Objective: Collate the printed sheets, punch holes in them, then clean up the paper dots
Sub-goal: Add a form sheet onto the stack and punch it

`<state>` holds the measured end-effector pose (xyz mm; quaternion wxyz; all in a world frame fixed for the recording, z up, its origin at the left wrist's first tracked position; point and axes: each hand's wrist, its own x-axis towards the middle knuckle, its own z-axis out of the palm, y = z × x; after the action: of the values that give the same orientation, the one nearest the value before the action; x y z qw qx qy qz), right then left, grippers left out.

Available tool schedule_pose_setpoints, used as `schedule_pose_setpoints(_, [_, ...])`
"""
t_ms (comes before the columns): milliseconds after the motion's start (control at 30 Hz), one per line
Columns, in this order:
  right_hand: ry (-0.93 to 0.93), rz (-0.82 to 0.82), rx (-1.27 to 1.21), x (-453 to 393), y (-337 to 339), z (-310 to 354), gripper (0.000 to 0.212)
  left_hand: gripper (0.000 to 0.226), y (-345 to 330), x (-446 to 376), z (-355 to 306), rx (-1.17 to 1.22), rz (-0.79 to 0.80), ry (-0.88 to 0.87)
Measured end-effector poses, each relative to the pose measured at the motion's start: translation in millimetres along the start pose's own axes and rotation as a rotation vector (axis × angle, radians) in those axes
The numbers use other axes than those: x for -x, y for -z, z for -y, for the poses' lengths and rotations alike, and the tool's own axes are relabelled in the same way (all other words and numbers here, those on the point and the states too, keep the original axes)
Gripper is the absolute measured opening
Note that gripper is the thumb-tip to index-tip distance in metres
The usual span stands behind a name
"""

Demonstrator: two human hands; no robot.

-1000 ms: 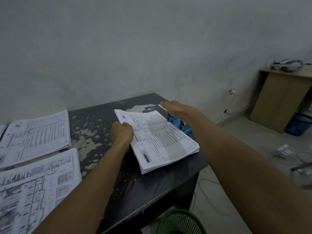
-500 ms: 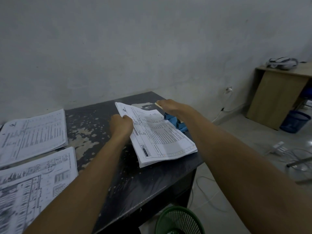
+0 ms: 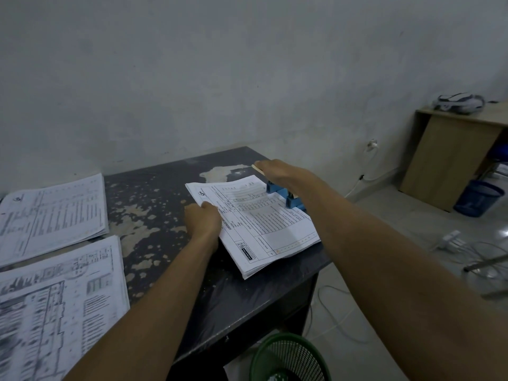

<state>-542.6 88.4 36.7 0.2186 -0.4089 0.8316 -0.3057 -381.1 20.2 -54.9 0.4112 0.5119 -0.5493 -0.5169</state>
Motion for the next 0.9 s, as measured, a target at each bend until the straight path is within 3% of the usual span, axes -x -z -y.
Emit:
schedule_pose_setpoints(133, [0.007,0.018,-0.027,-3.3,-1.1,-1.1,0.056,0.031,-1.7,-0.9,5.1,-0.020,-0.005,-0.007])
schedule_pose_setpoints(333, [0.040,0.041,0.002,-8.0,-1.4,-3.8,0.023,0.027,-3.2,-4.4,6.0,-0.019,-0.040,-0.024])
schedule_pose_setpoints(900, [0.065,0.044,0.021,-11.5,-2.3,-7.0,0.038,0.028,-1.1,-4.8,10.4,-0.047,-0.023,-0.074])
